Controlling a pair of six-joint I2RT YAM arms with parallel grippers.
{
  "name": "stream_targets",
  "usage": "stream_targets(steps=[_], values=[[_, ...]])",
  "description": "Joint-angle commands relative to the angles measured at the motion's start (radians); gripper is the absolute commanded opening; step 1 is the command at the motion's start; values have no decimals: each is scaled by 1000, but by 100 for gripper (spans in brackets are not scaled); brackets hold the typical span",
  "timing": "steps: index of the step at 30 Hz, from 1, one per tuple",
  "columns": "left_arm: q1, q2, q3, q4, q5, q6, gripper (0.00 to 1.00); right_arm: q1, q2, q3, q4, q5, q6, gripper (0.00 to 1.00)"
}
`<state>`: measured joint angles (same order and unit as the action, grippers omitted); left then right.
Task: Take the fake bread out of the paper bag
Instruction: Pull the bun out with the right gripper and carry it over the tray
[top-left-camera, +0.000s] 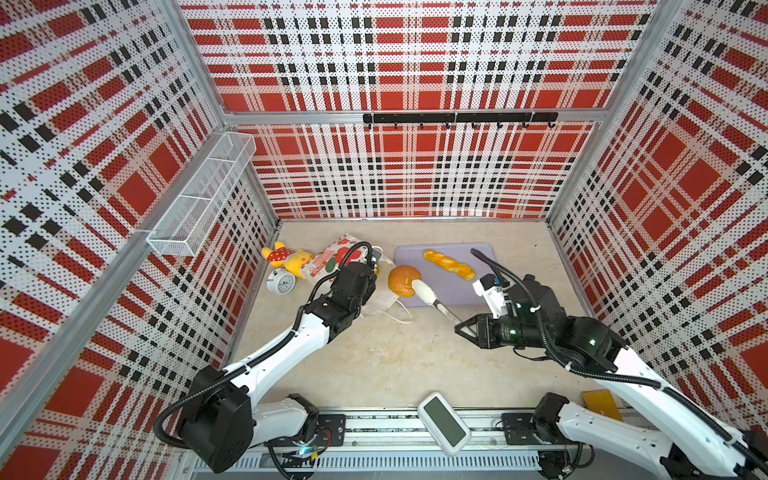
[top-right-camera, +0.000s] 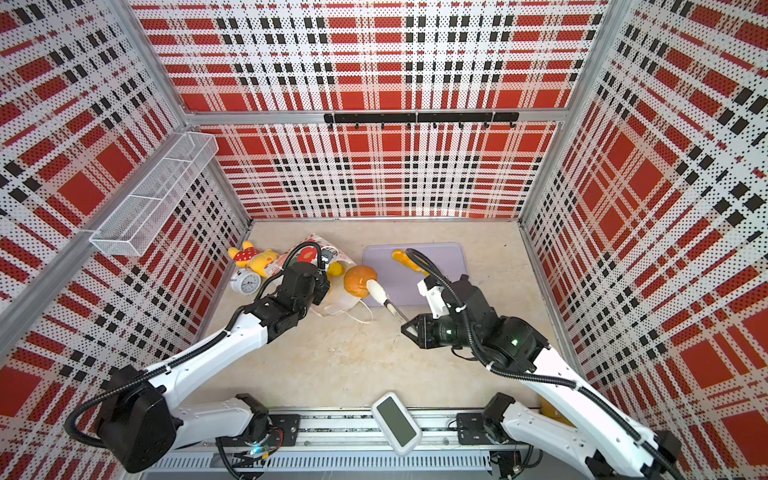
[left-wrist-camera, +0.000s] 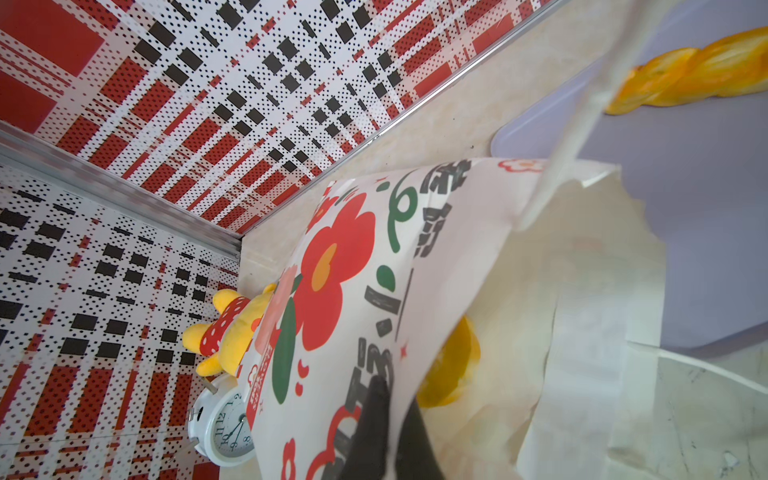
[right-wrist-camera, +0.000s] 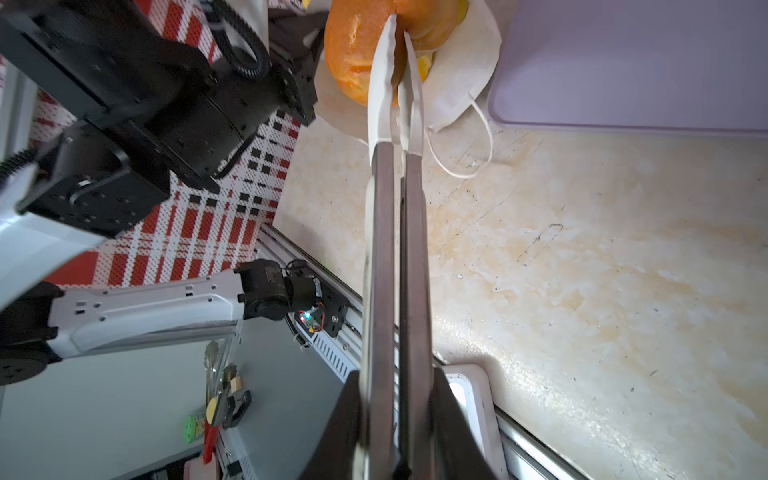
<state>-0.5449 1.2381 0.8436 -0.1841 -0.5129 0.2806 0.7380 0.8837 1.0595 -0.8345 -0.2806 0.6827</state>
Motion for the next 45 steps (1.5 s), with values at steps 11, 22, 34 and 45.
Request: stream_targets(steps=[11,22,34,45], values=[[-41,-201,-75,-123,50,-19,0,-130,451,269,43,76,-230,0],[-58,-272,-129,-143,51,-35,0,-145,785,403,100,104,-310,0],[-70,-287,-162,-129,59,-47,0,-168,960,560,22,175,-370,0],[-73,-289,-167,-133,80,-42,0,-177,893,502,-7,193,-354,25]])
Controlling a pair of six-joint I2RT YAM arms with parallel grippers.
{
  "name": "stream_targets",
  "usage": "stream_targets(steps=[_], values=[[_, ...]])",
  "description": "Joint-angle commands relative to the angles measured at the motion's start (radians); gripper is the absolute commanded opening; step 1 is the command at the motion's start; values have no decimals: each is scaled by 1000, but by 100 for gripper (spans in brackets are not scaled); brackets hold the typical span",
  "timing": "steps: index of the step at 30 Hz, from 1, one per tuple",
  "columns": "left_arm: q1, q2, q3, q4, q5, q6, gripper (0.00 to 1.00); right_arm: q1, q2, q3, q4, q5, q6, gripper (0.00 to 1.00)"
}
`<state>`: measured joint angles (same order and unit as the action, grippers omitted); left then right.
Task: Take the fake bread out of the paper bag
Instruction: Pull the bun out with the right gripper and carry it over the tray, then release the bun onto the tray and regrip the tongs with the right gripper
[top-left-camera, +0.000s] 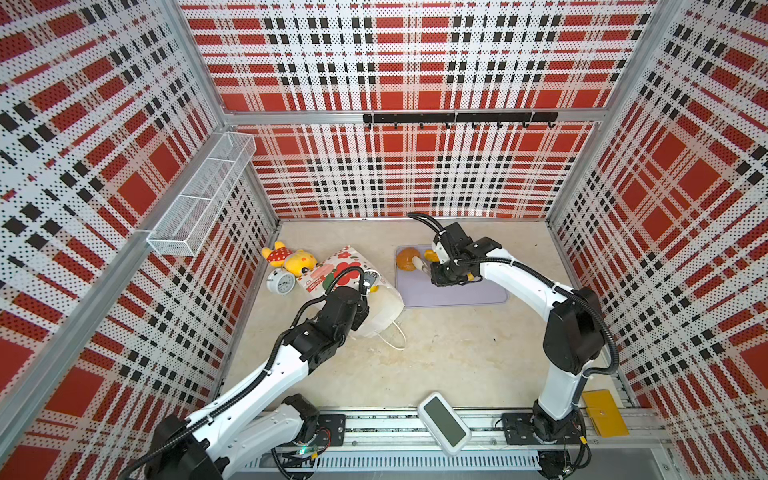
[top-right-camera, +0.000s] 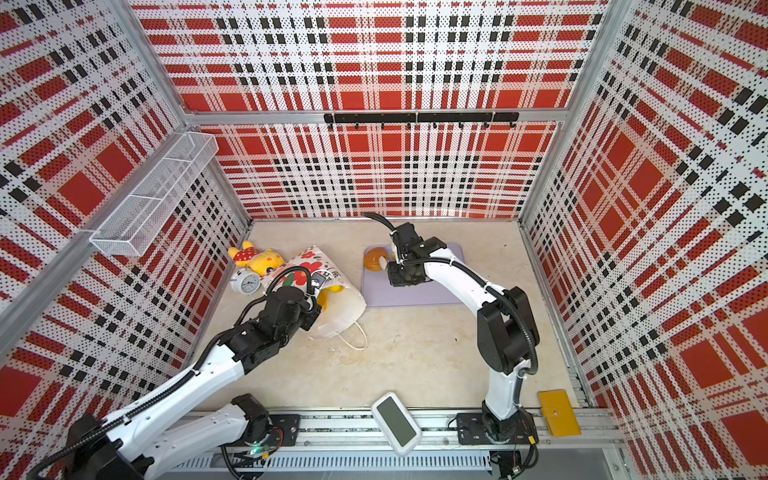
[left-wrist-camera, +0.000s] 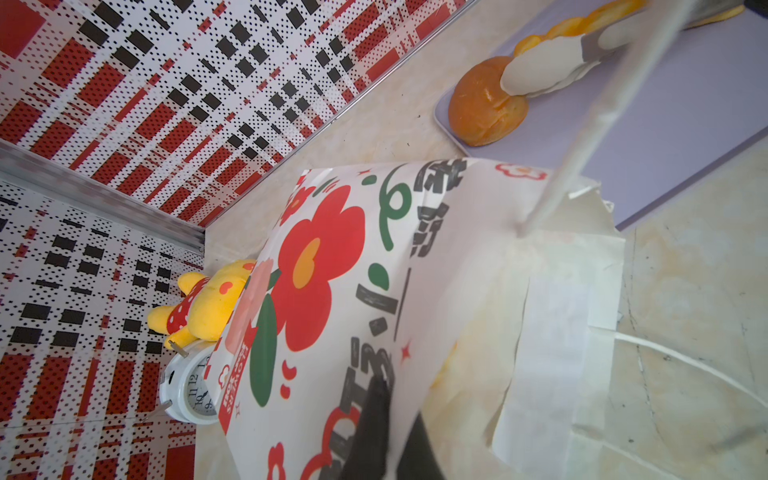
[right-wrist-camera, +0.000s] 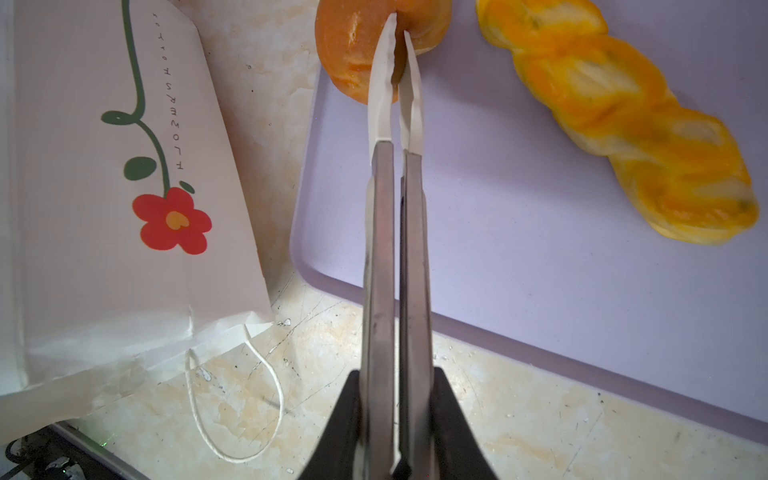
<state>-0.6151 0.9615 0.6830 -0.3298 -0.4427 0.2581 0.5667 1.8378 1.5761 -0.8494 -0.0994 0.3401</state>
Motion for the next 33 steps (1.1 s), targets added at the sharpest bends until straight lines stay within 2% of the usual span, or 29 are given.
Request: stream_targets(steps=[1,4,8,11,14,18,20,23,27,29,30,33], values=[[-6,-12,-7,12,10,-20,0,-6,-70,-23,9,8,-11,25],[-7,-13,-7,11,9,-19,0,-8,-101,-48,6,-5,-7,29],[-9,-13,-6,10,6,-19,0,-16,-135,-72,6,-18,0,43],[-11,-14,-8,8,1,-19,0,-25,-152,-85,6,-27,5,49],[-14,-18,-9,6,-6,-15,0,-25,-178,-98,1,-39,8,47],[-17,-19,-11,6,-11,-16,0,-25,-245,-153,21,-85,22,36],[-16,-18,-11,5,-12,-13,0,-26,-279,-203,53,-96,33,36],[-18,-15,-10,6,-14,-12,0,-21,-293,-265,69,-90,14,49],[-19,-16,-11,4,-16,-12,0,30,-354,-450,270,-54,-21,63],[-19,-16,-11,4,-19,-13,0,69,-365,-527,338,20,-25,70],[-20,-17,-11,2,-19,-13,0,101,-361,-558,355,76,-25,80],[-22,-17,-11,3,-23,-13,0,173,-300,-572,315,186,63,81]])
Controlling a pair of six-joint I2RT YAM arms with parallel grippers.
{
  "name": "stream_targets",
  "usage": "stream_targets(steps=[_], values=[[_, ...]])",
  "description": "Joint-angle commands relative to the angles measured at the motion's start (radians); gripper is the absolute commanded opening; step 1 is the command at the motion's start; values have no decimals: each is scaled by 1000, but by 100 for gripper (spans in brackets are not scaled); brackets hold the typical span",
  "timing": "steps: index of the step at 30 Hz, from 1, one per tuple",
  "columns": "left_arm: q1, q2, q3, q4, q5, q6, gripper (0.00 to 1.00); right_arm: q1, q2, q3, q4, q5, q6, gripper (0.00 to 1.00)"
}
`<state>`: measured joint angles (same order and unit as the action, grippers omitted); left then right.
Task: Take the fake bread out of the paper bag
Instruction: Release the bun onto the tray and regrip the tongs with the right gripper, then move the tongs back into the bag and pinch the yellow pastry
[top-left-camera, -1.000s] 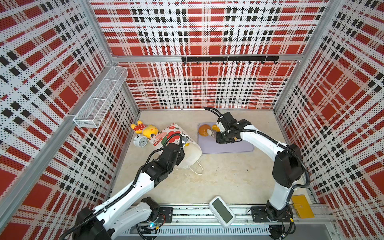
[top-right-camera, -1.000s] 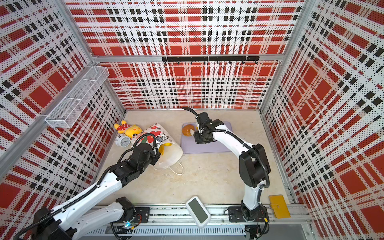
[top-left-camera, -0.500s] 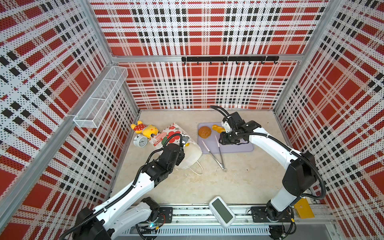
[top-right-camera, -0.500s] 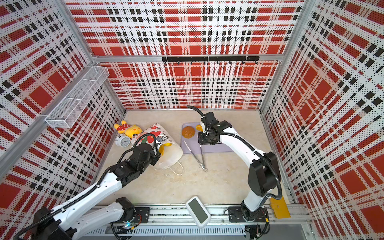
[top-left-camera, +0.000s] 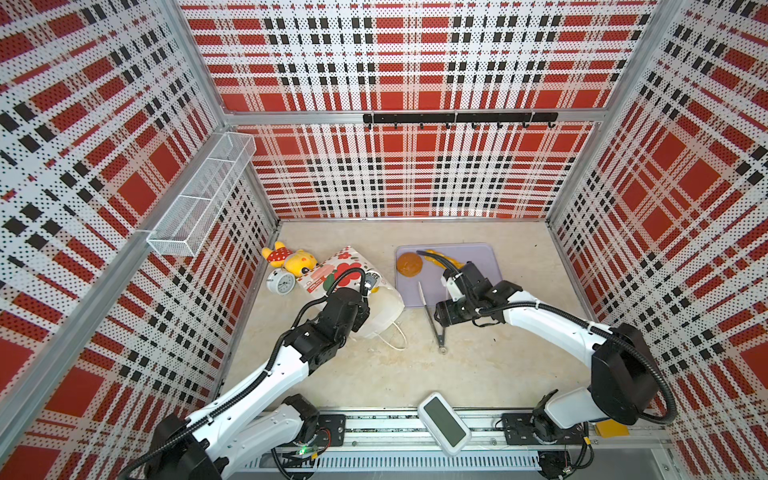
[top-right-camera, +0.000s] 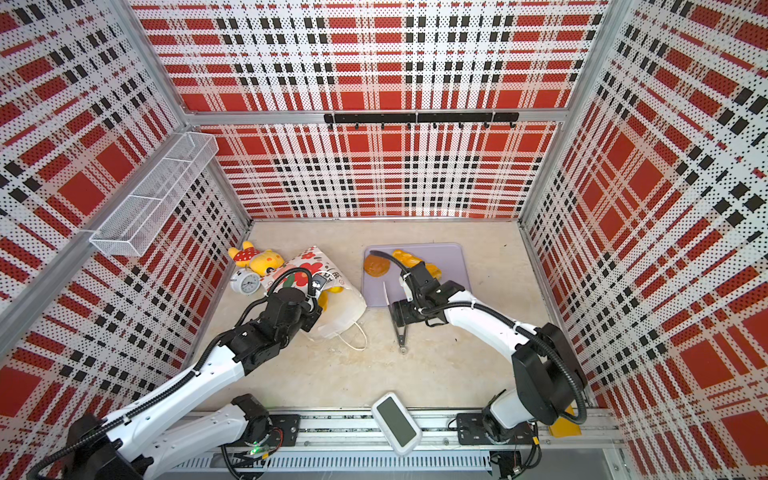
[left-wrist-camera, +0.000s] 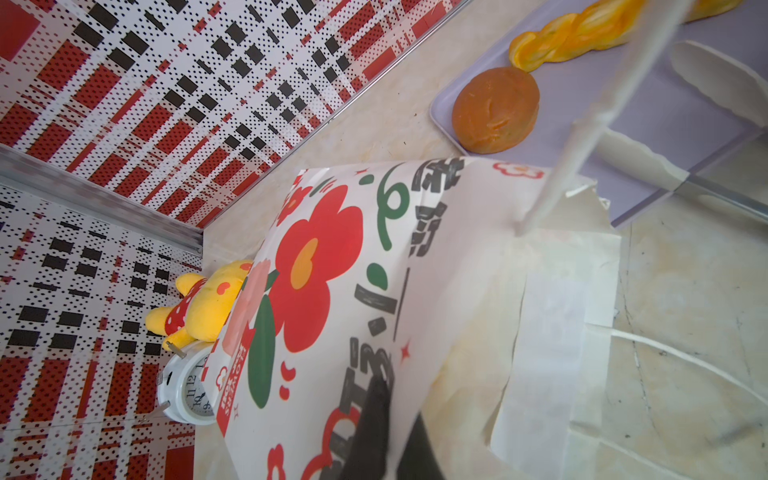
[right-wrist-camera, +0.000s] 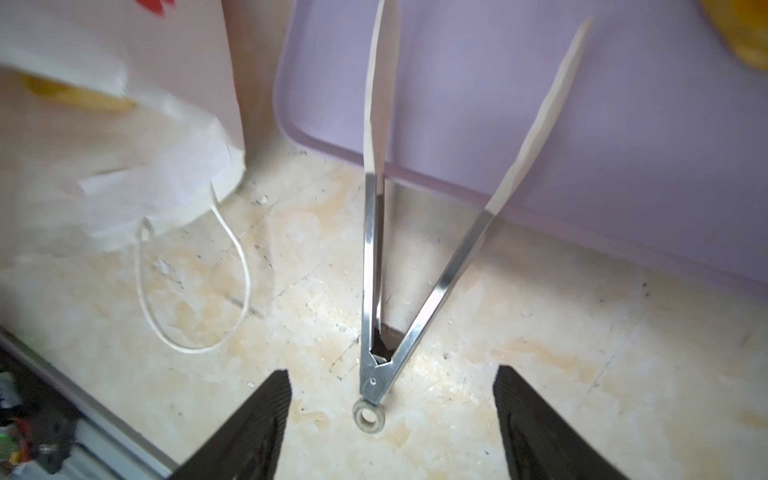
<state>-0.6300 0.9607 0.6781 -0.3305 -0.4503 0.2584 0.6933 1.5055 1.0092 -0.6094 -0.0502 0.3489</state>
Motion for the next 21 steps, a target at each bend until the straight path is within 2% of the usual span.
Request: stream_targets(steps=[1,3,6,13,15,18,21], values=[[-8,-14,-6,2,-17,-12,0,65,55,-3,56,178,90,81],[-8,-13,-6,3,-22,-11,0,100,92,-8,50,225,191,81],[-9,-16,-8,1,-25,-11,0,136,152,-1,58,255,267,81],[-35,-10,-14,-12,-61,4,0,155,340,80,37,264,316,77],[-48,-8,-14,-18,-78,10,0,155,372,108,36,257,311,70],[-64,-11,-15,-21,-93,12,0,155,364,118,27,265,304,49],[-74,-14,-18,-21,-100,12,0,155,301,99,-3,297,294,41]])
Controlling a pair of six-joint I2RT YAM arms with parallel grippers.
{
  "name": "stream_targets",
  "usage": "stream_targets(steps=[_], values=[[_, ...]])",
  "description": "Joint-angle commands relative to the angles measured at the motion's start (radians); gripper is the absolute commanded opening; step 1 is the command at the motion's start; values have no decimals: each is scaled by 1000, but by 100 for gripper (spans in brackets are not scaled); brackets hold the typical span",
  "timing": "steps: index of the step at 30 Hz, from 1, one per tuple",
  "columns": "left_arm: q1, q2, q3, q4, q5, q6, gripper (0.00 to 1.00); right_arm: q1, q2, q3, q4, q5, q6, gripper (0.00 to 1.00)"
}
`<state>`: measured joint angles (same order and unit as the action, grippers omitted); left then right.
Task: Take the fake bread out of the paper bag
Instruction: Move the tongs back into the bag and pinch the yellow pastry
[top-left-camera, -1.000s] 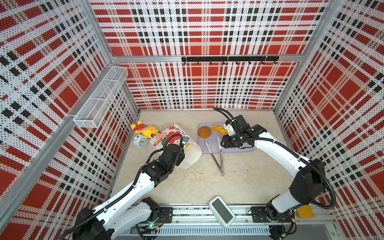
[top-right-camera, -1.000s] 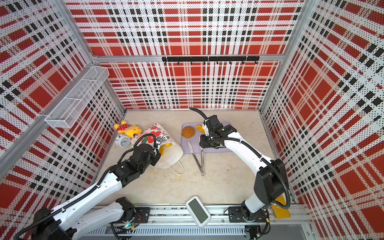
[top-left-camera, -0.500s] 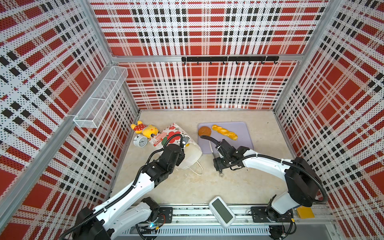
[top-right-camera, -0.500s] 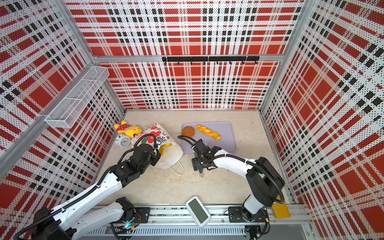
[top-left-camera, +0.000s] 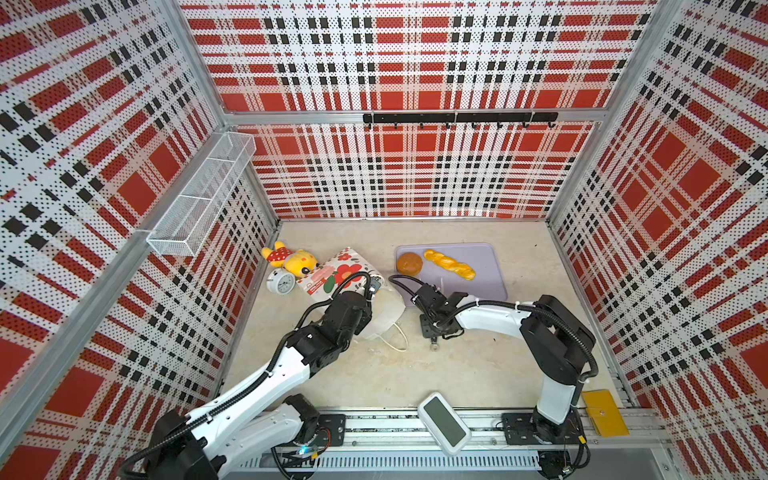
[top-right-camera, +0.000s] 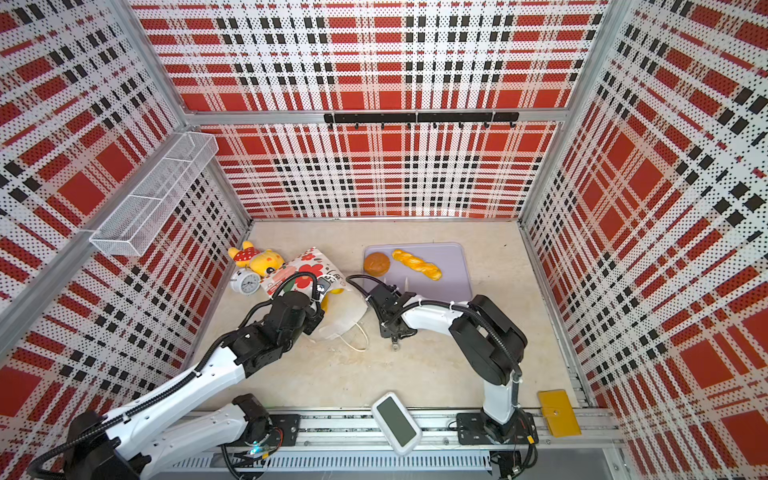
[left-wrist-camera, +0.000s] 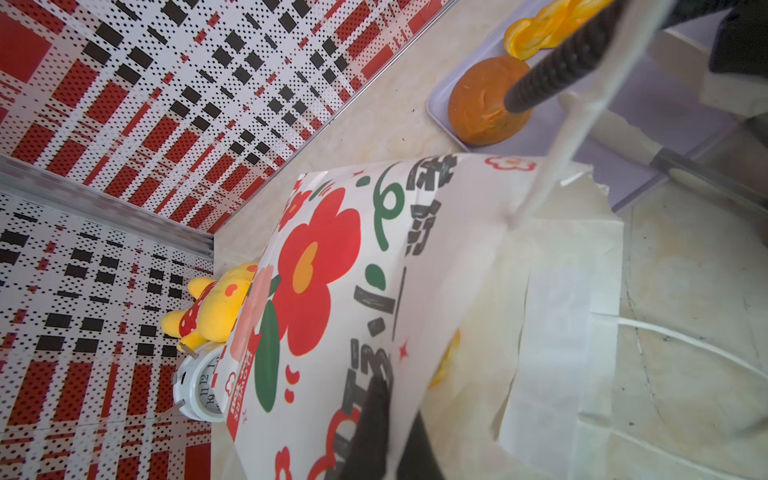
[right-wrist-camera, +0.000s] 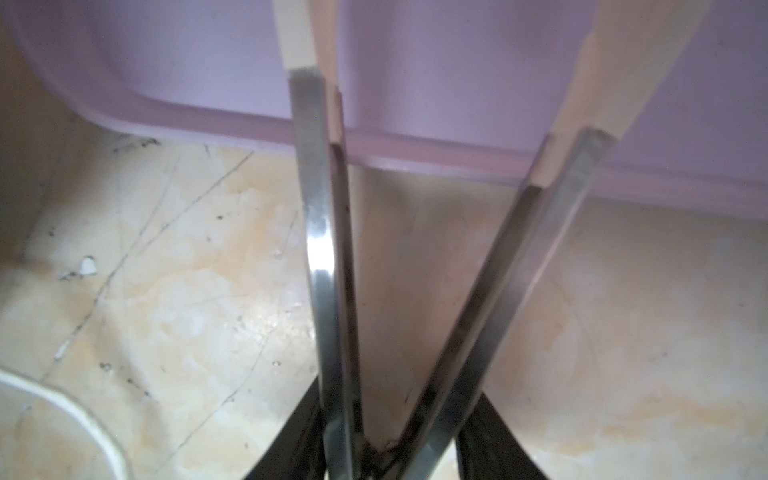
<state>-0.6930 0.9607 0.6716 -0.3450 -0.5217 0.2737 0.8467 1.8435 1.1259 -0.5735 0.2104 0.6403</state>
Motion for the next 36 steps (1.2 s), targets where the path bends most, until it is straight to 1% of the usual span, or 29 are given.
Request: stream_targets(steps=[1,5,10,14,17,20,23,26,29,31,33,36], values=[[-13,-14,-12,-7,-30,-2,0,1,-71,-29,-54,49,-3,38],[-15,-12,-12,-6,-32,-1,0,1,-227,-79,-70,57,-45,33],[-15,-13,-11,-2,-37,-2,0,0,-385,-104,-64,6,-126,34],[-14,-16,-12,-2,-32,-5,0,-2,-477,-92,-129,-21,-114,33],[-15,-15,-12,0,-29,-5,0,-2,-564,-100,-163,-123,-67,33],[-15,-16,-12,0,-23,-4,0,-2,-644,-128,-159,-264,-22,36],[-16,-16,-13,3,-24,-4,0,5,-704,-158,-124,-392,43,44],[-16,-13,-14,4,-24,-5,0,24,-762,-200,-55,-465,114,43],[-16,-15,-13,6,-23,-4,0,43,-795,-247,29,-512,193,41],[-16,-16,-15,7,-24,-5,0,64,-784,-264,81,-534,219,41],[-15,-15,-17,9,-26,-4,0,93,-742,-265,134,-571,232,41],[-16,-14,-16,8,-24,-5,0,137,-668,-236,202,-591,245,41]])
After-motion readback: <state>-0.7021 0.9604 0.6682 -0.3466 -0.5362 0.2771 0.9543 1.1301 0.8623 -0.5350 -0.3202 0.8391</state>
